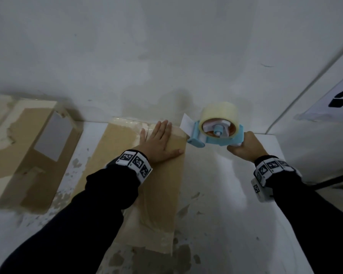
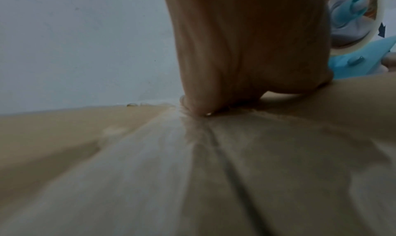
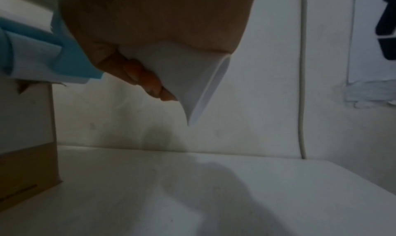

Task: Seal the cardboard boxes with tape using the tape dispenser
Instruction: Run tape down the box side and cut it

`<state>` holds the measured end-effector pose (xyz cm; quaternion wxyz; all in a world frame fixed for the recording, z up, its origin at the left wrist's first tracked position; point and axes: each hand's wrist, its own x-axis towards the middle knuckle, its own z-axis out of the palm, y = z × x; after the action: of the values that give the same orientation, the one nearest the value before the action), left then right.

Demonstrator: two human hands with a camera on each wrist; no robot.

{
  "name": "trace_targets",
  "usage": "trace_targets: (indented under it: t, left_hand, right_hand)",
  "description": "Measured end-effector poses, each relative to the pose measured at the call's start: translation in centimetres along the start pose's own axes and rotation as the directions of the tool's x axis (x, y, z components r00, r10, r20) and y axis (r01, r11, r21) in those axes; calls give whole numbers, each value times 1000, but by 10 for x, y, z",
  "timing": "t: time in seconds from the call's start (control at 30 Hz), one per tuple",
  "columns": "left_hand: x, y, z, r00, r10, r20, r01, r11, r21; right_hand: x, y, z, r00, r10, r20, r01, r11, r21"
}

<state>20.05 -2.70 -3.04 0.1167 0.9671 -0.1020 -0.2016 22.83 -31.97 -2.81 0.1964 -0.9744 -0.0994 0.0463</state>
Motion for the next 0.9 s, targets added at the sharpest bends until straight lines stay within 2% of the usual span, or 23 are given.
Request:
trace_targets:
  t: [0.13,0.43,0.6,0.73,0.9]
  left_hand:
    - [-1,1,-1,1000,3,0,-3,1000,1]
    - [-3,2,-2,1000,2,1,-2,1000,6]
    - [-3,3,-3,1000,-5,-8,5,1000,10]
    - [-3,3,-2,1000,-9,-9,9,1000,1]
    - [-2,2,-2,1000,-8,-14,8,1000,-2]
  right_hand:
    - [5,3,6,999,4,32,-4,1000,-5]
    - [17,-4,-19,992,-40,118,52,994,-101]
    - [0,-7,-9,995,65,71,-73,990,123]
    - [-21,-4,14,968,236,86,-251,909,332]
    - [-28,-1,30,952,285,109,-304,844,442]
